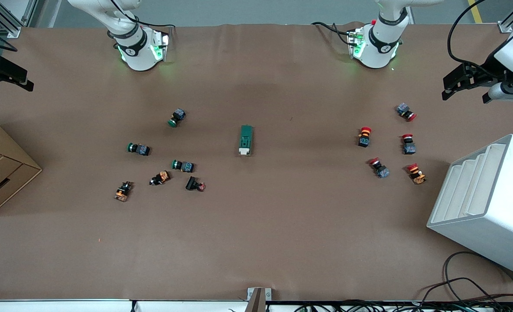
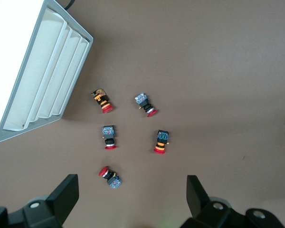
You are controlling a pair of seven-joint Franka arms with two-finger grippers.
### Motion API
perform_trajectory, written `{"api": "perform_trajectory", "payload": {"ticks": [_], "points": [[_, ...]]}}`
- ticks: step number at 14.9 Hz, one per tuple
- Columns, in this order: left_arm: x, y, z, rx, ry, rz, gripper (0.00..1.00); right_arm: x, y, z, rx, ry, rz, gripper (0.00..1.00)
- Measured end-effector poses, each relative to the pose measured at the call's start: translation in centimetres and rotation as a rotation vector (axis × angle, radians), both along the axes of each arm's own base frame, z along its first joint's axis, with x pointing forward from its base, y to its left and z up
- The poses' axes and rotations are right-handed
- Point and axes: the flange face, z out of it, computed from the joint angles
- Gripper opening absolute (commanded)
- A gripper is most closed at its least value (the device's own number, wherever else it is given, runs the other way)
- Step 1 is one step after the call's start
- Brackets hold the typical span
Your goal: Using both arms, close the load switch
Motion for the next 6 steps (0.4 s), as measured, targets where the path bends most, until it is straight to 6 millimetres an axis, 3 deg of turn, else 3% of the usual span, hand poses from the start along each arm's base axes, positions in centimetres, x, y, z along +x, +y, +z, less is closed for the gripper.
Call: {"api": "perform_trajectory", "payload": {"ticks": [6], "points": [[1.4,-0.1,0.2,-0.003,-0.011,0.000,1.00,-0.4,0.2,0.4,-0.003,-0.005,0.010,1.00]]}}
